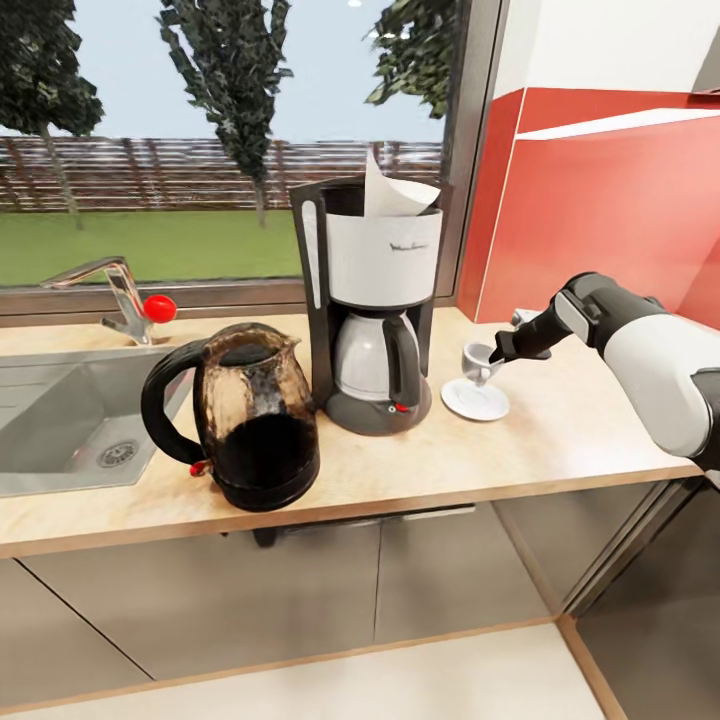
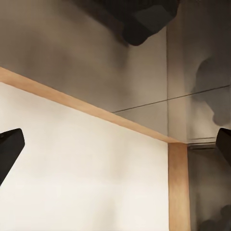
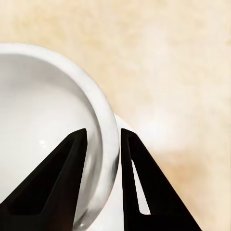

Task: Set up a coffee station on the kitchen countertop: keep the coffee maker on the countertop, move the bottle of coffee from the kitchen shelf to the counter next to the coffee maker, place a paper coffee filter on top of the coffee maker, put the saucer next to the coffee maker with the coffee cup on the saucer, and place the electric kettle next to the coffee maker.

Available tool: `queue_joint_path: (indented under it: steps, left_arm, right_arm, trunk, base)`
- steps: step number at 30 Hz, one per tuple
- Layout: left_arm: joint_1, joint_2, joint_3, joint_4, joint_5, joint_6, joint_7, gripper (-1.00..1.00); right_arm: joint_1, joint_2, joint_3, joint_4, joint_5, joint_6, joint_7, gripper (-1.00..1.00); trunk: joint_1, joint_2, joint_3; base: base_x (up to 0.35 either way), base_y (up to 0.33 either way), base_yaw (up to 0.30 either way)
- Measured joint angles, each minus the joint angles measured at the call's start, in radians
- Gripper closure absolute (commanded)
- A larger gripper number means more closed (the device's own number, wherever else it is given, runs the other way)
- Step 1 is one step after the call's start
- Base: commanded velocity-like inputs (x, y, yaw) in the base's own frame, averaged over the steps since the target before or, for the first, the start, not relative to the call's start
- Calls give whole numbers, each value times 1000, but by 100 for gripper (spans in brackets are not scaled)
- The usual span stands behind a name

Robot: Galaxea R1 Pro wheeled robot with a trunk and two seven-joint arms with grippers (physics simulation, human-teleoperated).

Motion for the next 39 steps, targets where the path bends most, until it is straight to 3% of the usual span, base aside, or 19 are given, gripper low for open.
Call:
queue_joint_path:
  steps: [39]
  left_arm:
    - [0, 0, 0, -1, 0, -1, -5, -100]
  right_arm:
    - [30, -2, -2, 7, -1, -1, 2, 100]
  trunk:
    - [19, -35, -16]
  base:
    - [1, 0, 0]
